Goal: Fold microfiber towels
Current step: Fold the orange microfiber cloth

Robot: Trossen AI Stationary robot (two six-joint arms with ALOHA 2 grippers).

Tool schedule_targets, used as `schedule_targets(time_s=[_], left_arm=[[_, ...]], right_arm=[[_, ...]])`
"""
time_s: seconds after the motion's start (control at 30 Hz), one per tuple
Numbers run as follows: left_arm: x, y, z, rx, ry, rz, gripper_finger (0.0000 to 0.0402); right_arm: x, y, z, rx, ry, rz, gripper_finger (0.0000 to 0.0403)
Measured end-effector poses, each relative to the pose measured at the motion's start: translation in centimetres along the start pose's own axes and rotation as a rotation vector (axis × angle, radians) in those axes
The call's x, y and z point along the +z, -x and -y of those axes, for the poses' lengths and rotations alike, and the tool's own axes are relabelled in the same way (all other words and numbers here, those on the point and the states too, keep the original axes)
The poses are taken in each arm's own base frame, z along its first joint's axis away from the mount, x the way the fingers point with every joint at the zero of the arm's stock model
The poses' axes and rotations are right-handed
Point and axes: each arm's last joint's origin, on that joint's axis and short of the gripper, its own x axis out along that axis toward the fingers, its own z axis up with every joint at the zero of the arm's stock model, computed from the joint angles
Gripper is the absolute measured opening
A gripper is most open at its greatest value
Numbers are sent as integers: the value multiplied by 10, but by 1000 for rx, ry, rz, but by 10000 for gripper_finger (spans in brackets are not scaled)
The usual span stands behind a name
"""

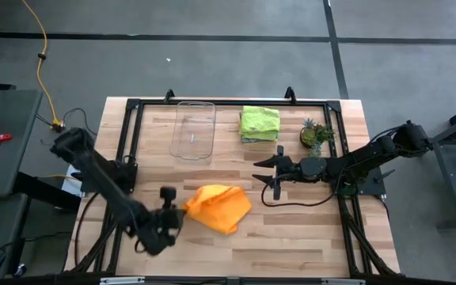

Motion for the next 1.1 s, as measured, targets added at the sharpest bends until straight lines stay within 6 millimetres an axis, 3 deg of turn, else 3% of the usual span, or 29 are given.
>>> schedule_targets(time_s=[0.23,0.37,0.57,0.7,1.1], left_arm=[[-48,-21,91,-179,-75,46,0],[-74,-29,116,-216,-108,-30,0],[-88,-26,112,-96,-73,-48,0],[-81,-23,100,-38,-50,4,0],[-63,-34,87,-26,77,-13,0]], right_arm=[[1,0,0,1,-5,6,184],[0,0,0,0,-10,3,184],[-2,-1,0,7,-100,-17,184],[-16,-9,-9,97,-112,-122,184],[-70,-72,-31,20,293,-559,184]])
